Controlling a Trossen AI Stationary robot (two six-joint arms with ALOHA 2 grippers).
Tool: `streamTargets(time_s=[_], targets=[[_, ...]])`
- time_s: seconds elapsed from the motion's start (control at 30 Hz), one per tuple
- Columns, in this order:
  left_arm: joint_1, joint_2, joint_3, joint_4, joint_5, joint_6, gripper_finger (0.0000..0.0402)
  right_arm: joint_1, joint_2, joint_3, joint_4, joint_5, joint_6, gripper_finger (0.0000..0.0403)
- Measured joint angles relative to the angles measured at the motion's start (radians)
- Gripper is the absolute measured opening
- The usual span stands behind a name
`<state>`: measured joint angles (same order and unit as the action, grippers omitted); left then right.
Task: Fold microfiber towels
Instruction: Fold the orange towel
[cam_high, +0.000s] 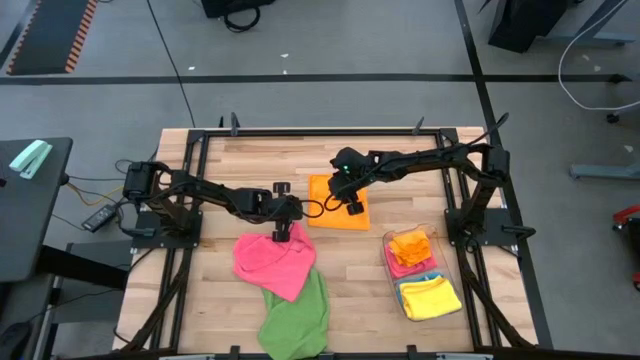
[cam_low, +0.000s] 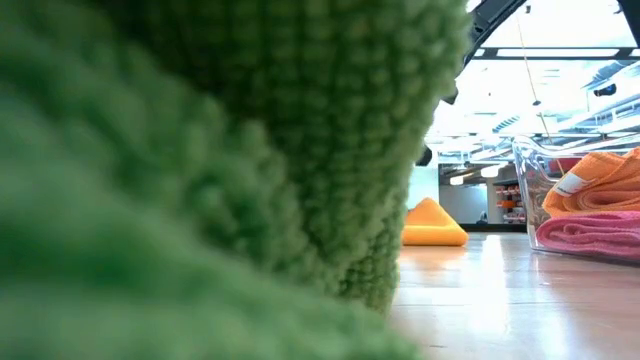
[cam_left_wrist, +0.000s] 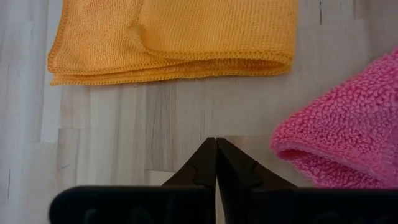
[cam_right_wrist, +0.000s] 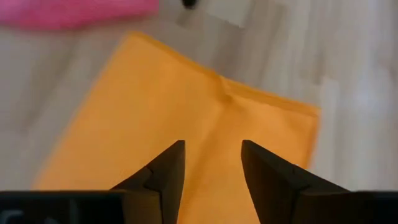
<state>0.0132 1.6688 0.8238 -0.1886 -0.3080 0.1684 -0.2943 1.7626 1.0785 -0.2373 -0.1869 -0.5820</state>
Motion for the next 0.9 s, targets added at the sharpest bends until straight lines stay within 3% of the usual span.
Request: streamTargets(time_s=[0.13, 0.57, 0.9], targets=[[0.0, 0.0, 0.0, 0.0, 0.0, -0.001, 0.0018, 0.005, 0.0, -0.015, -0.004, -0.089, 0.07, 0.0165], [0.0, 0.0, 0.0, 0.0, 0.0, 0.0, 0.0018, 0.01, -0.021, 0.033, -0.377, 0.128, 0.108, 0.0165], [0.001, 0.0, 0.0, 0.002, 0.0, 0.0, 0.0023, 0.0, -0.075, 0.106, -0.607, 0.095, 0.308, 0.0165]])
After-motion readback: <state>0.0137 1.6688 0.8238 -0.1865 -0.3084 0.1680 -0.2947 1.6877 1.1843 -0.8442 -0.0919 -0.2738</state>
